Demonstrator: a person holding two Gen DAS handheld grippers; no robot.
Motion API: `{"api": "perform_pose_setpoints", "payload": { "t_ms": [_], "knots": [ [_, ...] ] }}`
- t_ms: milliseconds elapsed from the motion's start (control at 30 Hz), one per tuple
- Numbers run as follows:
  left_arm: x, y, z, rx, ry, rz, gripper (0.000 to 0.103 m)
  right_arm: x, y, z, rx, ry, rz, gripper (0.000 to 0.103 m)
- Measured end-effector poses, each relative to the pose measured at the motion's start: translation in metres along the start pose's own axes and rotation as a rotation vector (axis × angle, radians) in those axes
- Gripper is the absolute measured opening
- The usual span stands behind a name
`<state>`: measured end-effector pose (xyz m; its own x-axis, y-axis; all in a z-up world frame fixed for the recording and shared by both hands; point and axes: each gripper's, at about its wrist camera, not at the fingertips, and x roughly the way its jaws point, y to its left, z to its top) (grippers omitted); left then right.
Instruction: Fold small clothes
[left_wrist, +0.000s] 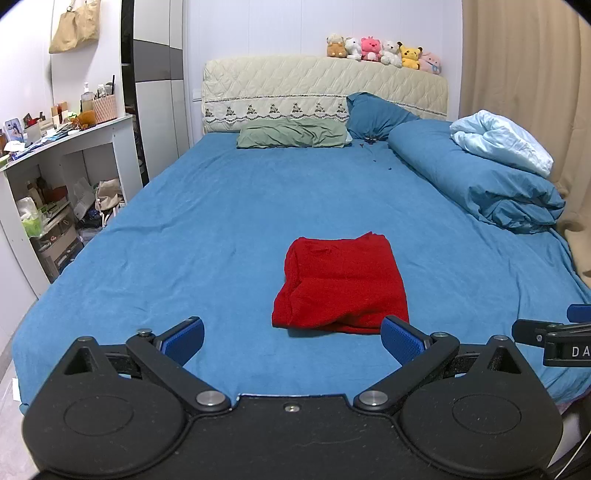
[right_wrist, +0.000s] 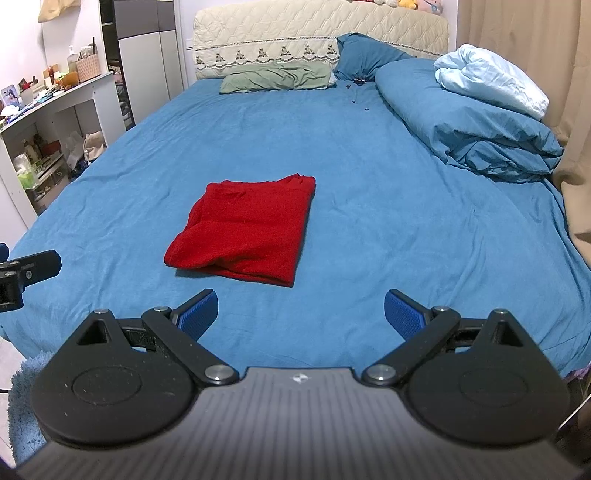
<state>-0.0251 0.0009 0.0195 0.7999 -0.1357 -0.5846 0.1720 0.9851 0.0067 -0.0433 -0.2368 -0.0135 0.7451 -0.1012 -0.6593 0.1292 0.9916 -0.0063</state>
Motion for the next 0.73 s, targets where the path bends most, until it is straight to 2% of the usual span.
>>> {"api": "perform_pose_setpoints", "payload": {
  "t_ms": [300, 733],
  "knots": [
    [0.0, 0.0012, 0.0004, -0.013, 0.0, -0.002, 0.103, 0.0001, 0.0009, -0.0004, -0.002, -0.003, -0.001, 0.103],
    [0.0004, 0.0, 0.002, 0.001, -0.039, 0.008, 0.103, -0.0012, 0.0086, 0.0018, -0.007, -0.007, -0.001, 0.103]
  ]
}}
